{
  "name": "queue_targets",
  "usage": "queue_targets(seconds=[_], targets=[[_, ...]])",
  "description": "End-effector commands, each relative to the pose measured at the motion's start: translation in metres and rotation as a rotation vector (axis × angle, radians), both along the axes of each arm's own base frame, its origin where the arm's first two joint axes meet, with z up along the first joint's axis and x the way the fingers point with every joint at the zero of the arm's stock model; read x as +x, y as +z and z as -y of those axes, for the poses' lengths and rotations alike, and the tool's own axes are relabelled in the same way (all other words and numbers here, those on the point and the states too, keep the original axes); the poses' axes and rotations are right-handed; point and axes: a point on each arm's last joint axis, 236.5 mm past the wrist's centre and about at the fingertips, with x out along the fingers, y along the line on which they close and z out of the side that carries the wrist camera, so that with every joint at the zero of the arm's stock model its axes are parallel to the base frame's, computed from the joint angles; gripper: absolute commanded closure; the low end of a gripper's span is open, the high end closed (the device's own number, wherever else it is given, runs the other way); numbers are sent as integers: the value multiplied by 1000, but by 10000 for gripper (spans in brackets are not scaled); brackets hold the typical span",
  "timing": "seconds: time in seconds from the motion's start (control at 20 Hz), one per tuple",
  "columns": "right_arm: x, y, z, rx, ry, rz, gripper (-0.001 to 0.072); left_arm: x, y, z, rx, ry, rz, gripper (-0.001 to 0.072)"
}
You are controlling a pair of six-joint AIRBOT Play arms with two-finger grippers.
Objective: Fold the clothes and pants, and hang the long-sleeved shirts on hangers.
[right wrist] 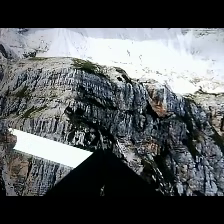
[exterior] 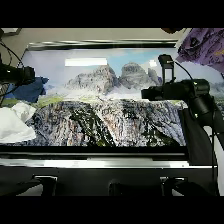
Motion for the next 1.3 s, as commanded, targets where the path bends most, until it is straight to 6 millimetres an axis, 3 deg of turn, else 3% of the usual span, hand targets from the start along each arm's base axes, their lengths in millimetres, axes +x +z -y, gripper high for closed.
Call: queue_targets(seconds=[0.0,0.35,0.8,0.85,0.9,1.0,1.25], targets=[[0,1,-1,1,1,1,675,0,0,0,0,0,0,688],[0,1,-1,1,1,1,675,0,0,0,0,0,1,688],[4,4,-1,7,-2,22,675,29,17,0,-6,10,136,676],[4,4,-1,7,-2,22,675,28,16,0,-14,23,129,400],[4,4,-1,7,-2,22,675,24,11,-5,-31,80,98,-9],[4,4,-1,8,-3,23,675,15,-11,-45,76,185,9,-13],[4,4,-1,8,-3,21,675,-9,-86,-187,93,508,-77,-13]])
